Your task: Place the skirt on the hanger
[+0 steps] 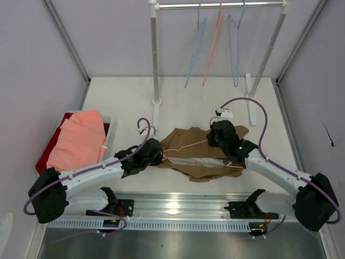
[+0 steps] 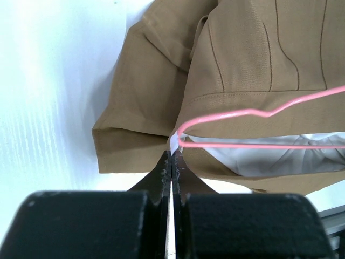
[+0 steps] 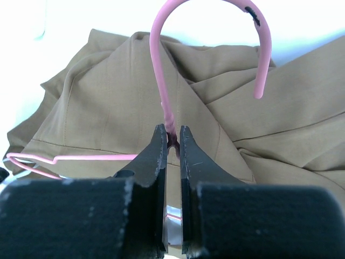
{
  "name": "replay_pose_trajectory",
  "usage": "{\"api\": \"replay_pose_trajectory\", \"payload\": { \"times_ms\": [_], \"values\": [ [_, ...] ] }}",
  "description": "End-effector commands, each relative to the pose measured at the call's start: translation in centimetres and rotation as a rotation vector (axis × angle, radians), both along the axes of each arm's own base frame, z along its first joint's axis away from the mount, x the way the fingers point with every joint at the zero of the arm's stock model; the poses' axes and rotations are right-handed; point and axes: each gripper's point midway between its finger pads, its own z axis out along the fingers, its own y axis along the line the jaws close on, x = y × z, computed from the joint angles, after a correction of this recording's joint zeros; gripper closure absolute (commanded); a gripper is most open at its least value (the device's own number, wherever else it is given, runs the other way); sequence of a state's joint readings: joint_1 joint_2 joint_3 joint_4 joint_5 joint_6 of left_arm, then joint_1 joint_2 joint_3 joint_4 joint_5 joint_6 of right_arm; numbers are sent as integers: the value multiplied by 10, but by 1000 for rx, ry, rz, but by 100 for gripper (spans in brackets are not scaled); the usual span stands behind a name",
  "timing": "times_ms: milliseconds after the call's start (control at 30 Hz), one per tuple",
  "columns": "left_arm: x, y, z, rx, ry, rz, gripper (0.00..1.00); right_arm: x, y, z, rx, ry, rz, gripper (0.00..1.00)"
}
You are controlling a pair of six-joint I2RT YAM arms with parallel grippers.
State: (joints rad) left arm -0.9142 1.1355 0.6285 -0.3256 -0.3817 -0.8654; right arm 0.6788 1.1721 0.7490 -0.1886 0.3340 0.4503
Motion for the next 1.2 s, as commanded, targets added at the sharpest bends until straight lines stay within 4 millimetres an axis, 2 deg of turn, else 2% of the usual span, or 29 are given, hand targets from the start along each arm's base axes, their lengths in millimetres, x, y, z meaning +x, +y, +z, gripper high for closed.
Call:
{"api": "replay_pose_trajectory", "payload": {
  "times_ms": [0,433,767,1167],
  "values": [
    [3,1,9,-22,-18,21,100,9,-9,22,28,-87,-78,100],
    [9,-10,20,-48,-6,18,100,4,-1,20,28,-103,-63,100],
    [14,-6,10,-42,40,41,100,-1,-17,30,62,-122,-113,100],
    [21,-6,10,-58,44,48,100,-10,-11,17,64,-108,-71,100]
  ]
}}
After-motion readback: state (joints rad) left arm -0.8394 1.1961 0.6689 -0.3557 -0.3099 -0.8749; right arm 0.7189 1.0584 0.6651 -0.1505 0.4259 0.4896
